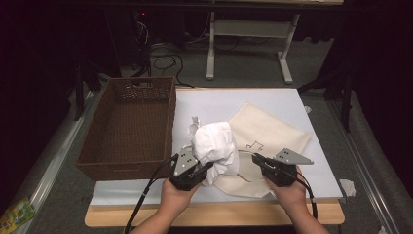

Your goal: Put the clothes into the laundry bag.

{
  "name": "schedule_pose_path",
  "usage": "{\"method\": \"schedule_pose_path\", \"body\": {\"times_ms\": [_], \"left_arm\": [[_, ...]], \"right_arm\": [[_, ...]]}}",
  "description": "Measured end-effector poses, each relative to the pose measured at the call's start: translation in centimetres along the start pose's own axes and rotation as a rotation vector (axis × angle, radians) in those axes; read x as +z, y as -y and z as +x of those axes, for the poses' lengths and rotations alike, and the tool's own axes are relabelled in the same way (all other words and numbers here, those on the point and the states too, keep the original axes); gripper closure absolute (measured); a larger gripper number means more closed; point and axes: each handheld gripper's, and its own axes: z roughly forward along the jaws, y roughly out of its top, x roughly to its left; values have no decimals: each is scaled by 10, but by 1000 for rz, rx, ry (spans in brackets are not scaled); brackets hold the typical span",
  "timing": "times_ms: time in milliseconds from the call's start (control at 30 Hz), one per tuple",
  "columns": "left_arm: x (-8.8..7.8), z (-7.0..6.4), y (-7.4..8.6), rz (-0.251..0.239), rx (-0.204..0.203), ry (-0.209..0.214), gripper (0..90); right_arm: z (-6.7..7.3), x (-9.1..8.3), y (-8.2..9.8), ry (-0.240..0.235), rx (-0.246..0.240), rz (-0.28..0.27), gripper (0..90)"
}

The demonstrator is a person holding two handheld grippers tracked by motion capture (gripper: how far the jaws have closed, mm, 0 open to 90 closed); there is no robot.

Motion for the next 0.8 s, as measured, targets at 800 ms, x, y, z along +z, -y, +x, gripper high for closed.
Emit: {"method": "schedule_pose_path", "body": {"times_ms": [800], "left_arm": [[2, -17, 17, -4, 3, 16, 741]], "right_arm": [[0, 15, -13, -1, 30, -68, 856]]}}
